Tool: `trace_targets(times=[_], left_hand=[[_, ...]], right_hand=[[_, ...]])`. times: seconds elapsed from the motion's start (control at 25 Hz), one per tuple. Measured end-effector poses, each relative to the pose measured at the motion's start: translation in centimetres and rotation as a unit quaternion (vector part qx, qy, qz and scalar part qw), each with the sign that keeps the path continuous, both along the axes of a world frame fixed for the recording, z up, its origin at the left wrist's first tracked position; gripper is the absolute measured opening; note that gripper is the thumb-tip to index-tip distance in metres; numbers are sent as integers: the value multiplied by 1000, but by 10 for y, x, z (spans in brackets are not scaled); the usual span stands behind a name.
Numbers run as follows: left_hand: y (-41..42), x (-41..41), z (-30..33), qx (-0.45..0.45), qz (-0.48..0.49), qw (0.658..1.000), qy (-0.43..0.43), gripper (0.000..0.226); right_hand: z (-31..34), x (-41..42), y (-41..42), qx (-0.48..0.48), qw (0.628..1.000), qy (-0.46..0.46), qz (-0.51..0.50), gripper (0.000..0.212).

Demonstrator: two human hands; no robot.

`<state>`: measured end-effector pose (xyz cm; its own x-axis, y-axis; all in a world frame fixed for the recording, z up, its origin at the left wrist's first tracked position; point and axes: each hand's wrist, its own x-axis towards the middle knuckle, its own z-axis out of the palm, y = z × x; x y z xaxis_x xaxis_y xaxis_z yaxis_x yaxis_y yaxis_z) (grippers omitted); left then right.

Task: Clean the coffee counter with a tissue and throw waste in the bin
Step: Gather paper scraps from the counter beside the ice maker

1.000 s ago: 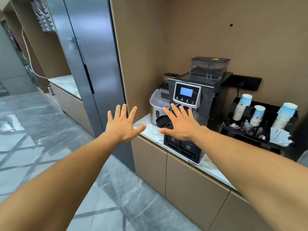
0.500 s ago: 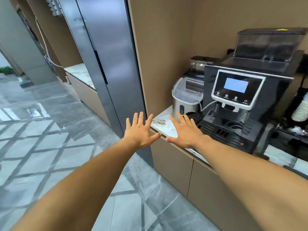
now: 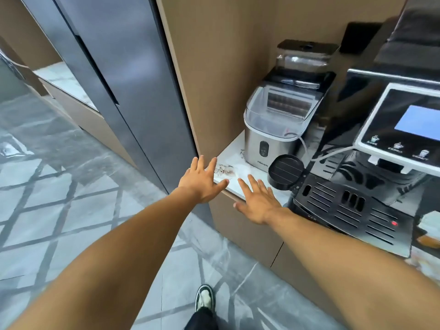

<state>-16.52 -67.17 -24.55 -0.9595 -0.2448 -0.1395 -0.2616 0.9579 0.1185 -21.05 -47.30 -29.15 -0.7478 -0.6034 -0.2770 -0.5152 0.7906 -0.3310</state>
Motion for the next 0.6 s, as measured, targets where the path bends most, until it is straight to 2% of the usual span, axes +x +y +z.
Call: trace_targets(times=[0.2,0.44,0.6], left_hand=[[-24,-77,-55,29,-100,993,-59,87],[-37,-150,-94,35,-204,973,-104,78],[-36,-186,-116,36,-269,958,-96,66]], right_hand=[[-43,-28,-21,40,993,-40,-106,77],[-69,-52,-33,80,962,-57,-256,69],[-82,-65,-40,101,940,-39,-323,59]])
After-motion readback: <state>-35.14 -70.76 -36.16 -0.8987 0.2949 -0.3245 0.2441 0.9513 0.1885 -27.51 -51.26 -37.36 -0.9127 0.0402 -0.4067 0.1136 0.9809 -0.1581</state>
